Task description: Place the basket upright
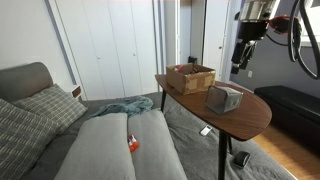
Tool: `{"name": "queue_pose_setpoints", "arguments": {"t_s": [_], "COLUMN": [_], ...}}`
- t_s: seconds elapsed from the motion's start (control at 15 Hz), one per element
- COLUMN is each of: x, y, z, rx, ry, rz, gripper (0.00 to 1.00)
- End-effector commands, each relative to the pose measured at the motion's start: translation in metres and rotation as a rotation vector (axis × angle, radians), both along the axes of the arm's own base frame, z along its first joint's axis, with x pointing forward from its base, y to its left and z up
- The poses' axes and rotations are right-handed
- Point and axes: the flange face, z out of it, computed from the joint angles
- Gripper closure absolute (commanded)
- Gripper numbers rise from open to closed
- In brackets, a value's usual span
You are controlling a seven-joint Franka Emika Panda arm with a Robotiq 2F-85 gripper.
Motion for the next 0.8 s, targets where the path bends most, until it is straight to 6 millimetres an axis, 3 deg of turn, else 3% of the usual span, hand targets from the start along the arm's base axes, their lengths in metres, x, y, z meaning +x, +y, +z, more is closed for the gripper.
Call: {"name": "queue_pose_setpoints", "arguments": {"t_s": [0.0,0.4,0.73], "x": [-0.015,-0.015,-0.016], "y": [0.03,0.063,0.071], "z": [0.0,-0.034,-0.054], "rx": [0.023,-0.019,-0.039], "ry": [-0.05,-0.144,-0.146], "rz": [-0.025,-0.082,-0.101], "gripper": [0.0,0.0,0.0]}}
